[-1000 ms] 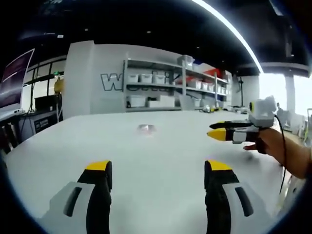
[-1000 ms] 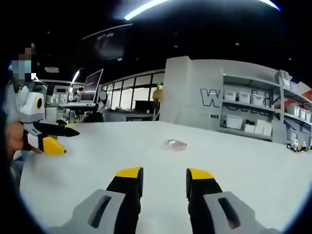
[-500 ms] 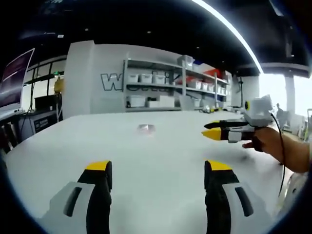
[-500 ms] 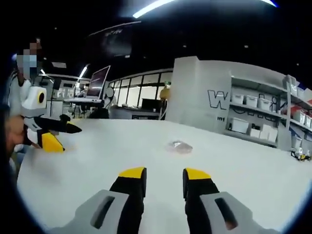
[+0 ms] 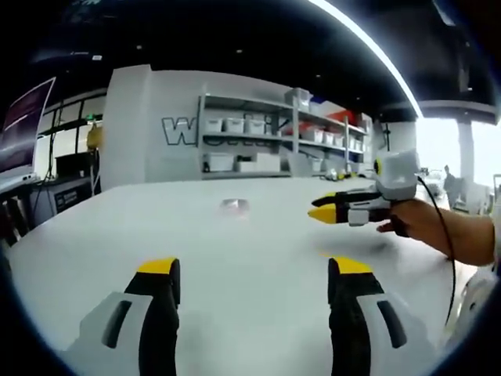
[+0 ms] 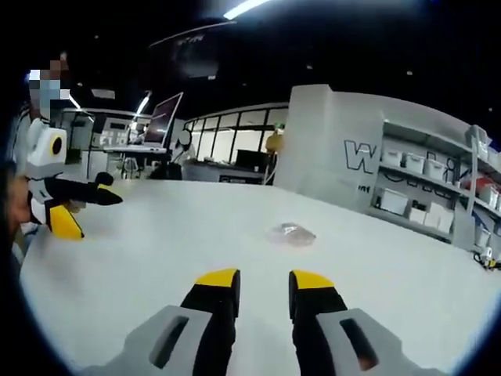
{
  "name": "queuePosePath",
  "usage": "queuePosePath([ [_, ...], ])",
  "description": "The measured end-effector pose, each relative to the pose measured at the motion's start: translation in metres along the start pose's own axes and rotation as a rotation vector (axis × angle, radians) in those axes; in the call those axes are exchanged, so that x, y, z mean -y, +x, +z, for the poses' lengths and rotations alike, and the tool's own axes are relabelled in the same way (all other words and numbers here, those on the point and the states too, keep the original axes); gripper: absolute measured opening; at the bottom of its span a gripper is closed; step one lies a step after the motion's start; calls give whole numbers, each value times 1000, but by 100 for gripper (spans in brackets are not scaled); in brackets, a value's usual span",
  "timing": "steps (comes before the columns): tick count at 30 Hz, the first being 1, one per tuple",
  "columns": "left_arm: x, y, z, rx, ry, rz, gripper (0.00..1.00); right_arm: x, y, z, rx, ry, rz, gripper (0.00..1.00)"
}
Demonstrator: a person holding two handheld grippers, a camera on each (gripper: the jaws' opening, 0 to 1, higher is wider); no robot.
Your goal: Open the resealable bag by pulling the two sides of the seal apart until the entire bag opening is separated and visibly accessible.
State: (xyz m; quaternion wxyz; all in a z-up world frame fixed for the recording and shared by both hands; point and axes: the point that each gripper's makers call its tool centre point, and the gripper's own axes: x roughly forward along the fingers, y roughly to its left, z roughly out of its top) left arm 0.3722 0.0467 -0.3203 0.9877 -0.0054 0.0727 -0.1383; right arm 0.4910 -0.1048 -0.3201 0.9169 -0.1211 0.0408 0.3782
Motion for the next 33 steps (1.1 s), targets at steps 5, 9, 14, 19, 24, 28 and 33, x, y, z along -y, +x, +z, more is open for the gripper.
queuePosePath([
  [5, 0, 0, 1, 4, -2, 1, 77, 6, 7, -7, -20, 18, -1, 21],
  [9, 0, -1, 1, 5, -6, 0, 77, 9, 12, -9, -31, 17, 1, 21],
  [14, 0, -1, 1, 5, -9, 1, 77, 11, 20, -10, -41, 4, 6, 20],
  [19, 1, -1, 0, 3, -7, -1, 77, 12, 23, -12, -48, 9, 10, 19],
  [24, 1, 0, 0, 4, -8, -1, 77, 22, 33, -10, -54, -7, 1, 18],
  [28, 1, 1, 0, 2, -7, -1, 77, 24, 41, -10, -63, -16, -2, 18],
  [33, 0, 2, 0, 3, -10, 0, 77, 21, 50, -13, -72, -27, 6, 17],
])
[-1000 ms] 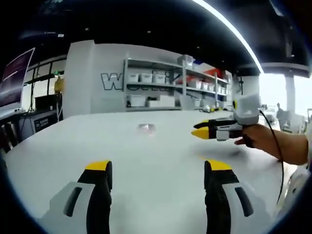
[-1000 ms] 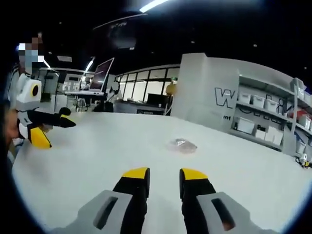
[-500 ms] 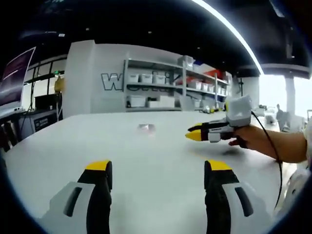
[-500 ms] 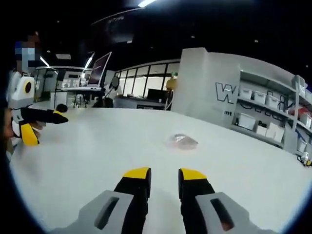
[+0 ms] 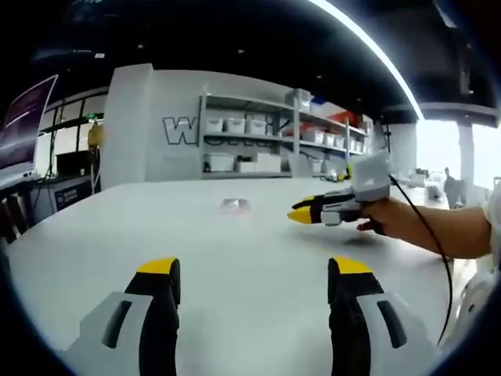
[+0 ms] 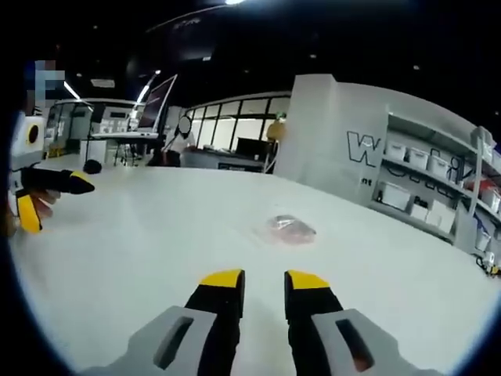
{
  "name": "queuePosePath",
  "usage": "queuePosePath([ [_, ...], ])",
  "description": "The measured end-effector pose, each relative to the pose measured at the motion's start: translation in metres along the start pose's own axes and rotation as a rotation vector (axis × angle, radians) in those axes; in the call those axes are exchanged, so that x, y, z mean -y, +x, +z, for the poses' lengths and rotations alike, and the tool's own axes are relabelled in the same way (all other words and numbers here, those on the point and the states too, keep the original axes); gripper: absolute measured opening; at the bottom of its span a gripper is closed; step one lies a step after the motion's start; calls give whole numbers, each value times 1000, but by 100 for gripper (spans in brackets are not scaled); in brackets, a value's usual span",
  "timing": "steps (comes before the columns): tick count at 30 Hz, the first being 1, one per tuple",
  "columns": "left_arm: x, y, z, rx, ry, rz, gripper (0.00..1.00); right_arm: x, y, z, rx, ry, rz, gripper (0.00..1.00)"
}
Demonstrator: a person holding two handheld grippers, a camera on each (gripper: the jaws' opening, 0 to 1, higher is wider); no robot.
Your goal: Open the resealable bag by pulling the two sides of the seal apart until the entire bag opening is separated and visibly accessible.
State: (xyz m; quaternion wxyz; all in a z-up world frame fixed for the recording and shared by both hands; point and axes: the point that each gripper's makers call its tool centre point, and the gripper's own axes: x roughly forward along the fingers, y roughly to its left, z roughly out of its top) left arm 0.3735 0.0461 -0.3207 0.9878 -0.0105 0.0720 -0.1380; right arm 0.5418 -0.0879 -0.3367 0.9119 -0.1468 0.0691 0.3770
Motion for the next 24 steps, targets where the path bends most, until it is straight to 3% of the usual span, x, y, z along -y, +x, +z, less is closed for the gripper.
queuePosePath([
  [24, 1, 1, -1, -13, -8, -5, 77, 6, 54, 5, -37, -89, 13, 16],
])
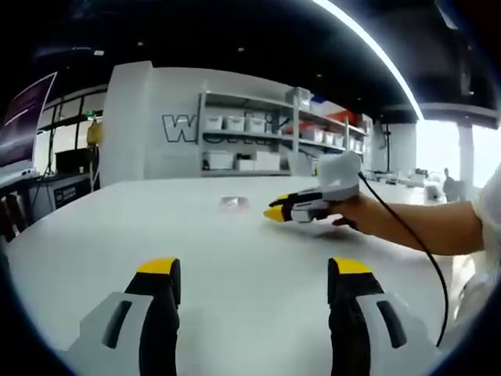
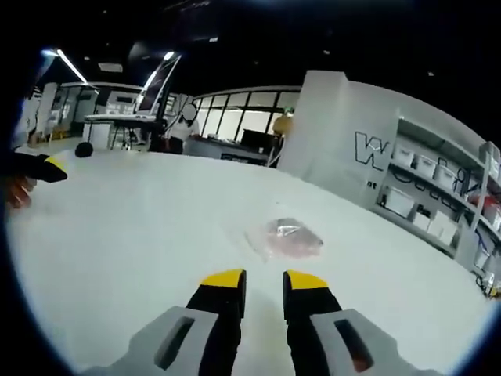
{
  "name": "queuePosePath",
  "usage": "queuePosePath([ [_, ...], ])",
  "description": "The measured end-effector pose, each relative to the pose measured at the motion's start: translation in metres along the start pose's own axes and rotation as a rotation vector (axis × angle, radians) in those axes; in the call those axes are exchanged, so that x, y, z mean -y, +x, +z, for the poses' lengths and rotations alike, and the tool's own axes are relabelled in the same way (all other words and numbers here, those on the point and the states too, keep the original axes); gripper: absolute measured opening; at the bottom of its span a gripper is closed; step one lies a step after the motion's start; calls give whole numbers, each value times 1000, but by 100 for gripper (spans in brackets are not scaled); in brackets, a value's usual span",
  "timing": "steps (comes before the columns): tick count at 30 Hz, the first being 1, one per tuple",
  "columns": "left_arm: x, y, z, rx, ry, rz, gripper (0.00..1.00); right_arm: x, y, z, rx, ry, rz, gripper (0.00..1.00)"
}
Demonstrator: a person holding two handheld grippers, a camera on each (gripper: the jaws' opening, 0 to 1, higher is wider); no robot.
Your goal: Open the resealable bag by pulling the two sides of the seal apart until the entire bag opening is separated and visibly accessible.
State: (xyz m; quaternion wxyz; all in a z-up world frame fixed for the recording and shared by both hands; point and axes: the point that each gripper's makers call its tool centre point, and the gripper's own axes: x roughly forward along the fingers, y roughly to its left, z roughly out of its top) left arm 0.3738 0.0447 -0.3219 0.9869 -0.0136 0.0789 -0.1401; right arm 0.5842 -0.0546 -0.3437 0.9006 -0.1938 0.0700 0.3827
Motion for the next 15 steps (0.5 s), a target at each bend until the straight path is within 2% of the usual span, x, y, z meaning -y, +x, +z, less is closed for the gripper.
queuePosePath([
  [15, 2, -1, 0, -2, -9, -8, 76, -2, 13, 0, -12, -12, 5, 16],
])
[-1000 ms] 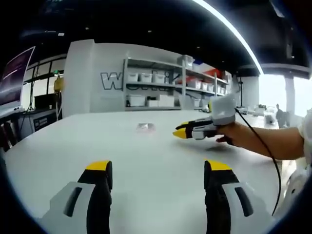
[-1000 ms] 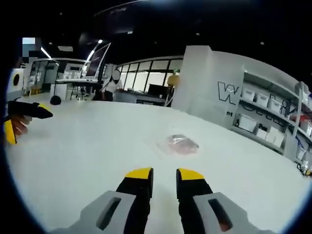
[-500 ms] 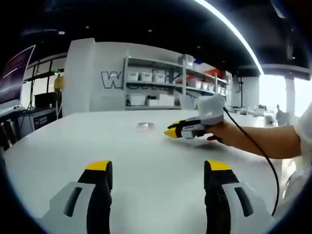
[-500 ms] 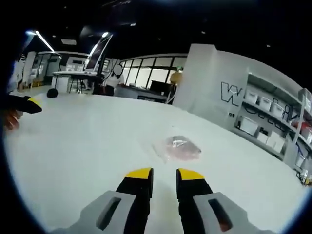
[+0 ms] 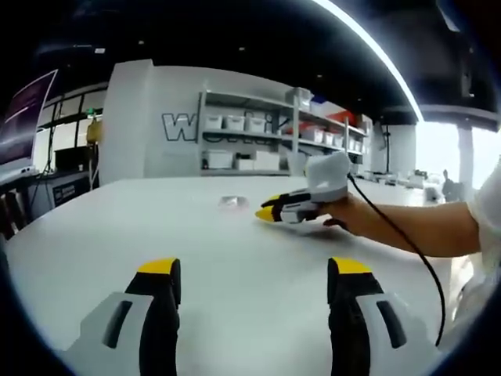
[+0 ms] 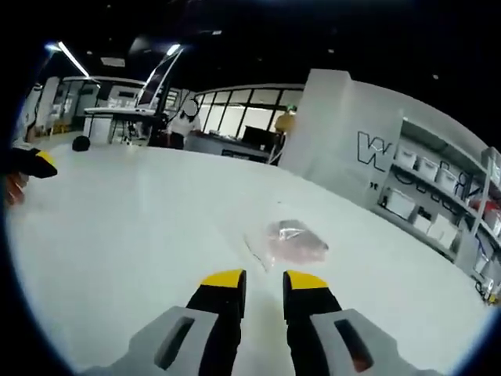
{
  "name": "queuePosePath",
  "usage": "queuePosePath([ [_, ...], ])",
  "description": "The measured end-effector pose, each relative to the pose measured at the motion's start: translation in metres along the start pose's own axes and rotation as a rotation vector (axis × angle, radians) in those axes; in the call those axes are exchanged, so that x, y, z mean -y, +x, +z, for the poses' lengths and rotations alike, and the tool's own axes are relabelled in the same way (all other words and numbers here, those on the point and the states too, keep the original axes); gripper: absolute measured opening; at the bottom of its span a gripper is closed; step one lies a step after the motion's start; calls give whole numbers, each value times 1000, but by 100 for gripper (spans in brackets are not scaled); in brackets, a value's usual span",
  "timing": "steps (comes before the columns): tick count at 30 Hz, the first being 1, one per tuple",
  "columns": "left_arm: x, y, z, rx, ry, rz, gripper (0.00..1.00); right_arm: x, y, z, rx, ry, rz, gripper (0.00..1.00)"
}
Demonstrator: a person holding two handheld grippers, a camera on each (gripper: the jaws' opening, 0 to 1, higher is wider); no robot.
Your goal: Open the resealable bag by pulling the two sides of the seal apart until the entire bag opening is separated and visibly accessible.
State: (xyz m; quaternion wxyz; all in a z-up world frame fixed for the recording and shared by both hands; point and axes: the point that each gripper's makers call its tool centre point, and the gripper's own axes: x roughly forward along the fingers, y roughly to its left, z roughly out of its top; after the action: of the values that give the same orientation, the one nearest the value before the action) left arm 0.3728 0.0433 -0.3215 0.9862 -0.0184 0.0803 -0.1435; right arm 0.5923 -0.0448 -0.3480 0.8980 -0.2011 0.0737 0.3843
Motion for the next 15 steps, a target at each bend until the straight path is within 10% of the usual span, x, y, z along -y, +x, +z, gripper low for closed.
queuePosePath([
  [15, -2, -3, -1, -2, -11, -5, 76, 3, 15, -1, -22, -34, -20, 16],
])
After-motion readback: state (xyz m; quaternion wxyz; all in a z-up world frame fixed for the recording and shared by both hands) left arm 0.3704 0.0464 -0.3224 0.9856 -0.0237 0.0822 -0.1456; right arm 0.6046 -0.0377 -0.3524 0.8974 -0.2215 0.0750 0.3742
